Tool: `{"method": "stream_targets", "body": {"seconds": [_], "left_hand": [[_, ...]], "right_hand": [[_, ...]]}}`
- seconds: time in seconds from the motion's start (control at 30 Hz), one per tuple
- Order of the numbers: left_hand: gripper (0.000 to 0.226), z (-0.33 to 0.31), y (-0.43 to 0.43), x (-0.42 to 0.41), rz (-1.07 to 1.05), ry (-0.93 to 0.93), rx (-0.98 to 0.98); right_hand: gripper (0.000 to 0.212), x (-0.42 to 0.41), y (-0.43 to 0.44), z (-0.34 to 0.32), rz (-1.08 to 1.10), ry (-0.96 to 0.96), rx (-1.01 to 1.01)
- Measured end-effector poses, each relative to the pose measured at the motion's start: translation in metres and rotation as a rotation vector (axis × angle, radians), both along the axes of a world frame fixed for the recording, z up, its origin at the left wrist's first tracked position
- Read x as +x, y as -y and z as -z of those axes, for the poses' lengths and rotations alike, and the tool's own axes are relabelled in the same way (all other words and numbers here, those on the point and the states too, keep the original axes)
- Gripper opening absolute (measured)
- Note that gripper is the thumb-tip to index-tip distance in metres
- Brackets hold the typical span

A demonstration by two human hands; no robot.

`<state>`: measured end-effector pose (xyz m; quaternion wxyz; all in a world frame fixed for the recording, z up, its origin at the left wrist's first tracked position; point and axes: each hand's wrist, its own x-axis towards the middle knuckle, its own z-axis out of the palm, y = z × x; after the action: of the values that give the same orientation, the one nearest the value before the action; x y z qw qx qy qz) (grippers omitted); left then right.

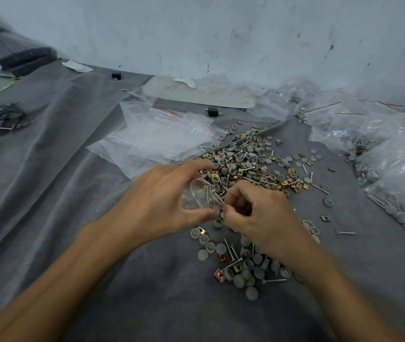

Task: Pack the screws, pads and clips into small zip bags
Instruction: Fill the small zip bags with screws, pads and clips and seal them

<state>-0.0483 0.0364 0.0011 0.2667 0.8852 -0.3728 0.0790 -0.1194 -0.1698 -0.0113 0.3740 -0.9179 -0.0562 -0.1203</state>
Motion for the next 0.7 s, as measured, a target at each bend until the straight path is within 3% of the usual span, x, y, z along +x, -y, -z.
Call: {"method": "stream_targets", "body": {"seconds": [0.13, 0.37, 0.7], "left_hand": [[0.077, -0.001, 0.0, 0.0, -0.001, 0.002, 0.001], [0.078, -0.002, 0.0, -0.001, 0.01, 0.027, 0.016], [0.08, -0.001, -0.001, 0.0, -0.005, 0.014, 0.016]], "right_hand": [[0.009, 0.0, -0.001, 0.0, 0.006, 0.043, 0.05], [0.024, 0.001, 0.003, 0.001, 0.028, 0.073, 0.055], [0.009, -0.002, 0.014, -0.006, -0.034, 0.08, 0.102]]}}
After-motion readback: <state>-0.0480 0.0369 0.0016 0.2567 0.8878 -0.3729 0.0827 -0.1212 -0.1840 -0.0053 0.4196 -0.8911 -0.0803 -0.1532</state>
